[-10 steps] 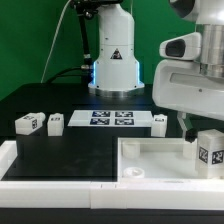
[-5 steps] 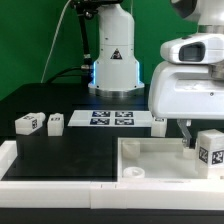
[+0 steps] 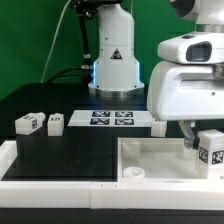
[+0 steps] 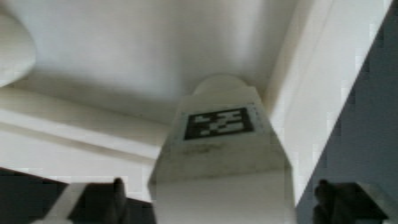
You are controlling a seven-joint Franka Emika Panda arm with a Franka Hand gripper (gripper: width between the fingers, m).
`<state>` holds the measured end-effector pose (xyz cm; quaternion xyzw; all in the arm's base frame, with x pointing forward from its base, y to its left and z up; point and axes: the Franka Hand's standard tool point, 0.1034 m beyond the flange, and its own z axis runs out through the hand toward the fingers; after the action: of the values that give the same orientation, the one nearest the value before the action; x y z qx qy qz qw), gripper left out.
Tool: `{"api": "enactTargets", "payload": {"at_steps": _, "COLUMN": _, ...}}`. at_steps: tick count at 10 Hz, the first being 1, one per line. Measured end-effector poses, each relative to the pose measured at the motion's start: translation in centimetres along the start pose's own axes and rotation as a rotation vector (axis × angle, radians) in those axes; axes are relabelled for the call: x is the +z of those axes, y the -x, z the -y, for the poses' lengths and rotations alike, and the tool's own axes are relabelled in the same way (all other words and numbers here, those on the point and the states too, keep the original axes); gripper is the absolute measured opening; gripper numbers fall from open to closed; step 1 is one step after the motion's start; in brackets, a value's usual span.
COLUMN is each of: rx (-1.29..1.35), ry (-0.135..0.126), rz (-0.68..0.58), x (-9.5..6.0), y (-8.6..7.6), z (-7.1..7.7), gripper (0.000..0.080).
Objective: Assemble one leg
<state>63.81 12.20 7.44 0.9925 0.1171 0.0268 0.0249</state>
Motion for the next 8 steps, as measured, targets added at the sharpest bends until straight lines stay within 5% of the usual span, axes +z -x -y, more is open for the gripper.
{"api": "enactTargets", "payload": {"at_steps": 1, "rx": 0.0, "ry": 0.0, "rz": 0.0, "x": 0.01, "y": 0.01, "z": -0.03, "gripper": 0.0416}}
{"api": "enactTargets", "payload": {"at_steps": 2, "rx": 0.034, "ry": -0.002, "rz": 0.002, "x": 0.09, "y": 0.01, "z": 0.04, "gripper": 0.0416}}
{"api": "enactTargets", "payload": {"at_steps": 3, "rx": 0.203, "ry": -0.003, "rz": 0.008, "x": 0.1, "y": -0.21, "z": 0.21, "gripper": 0.029}}
{"api": "enactTargets", "payload": {"at_steps": 8, "rx": 1.024, "ry": 0.028, "rz": 0.043, "x": 0.13, "y": -0.48, "z": -0.13, "gripper": 0.029}}
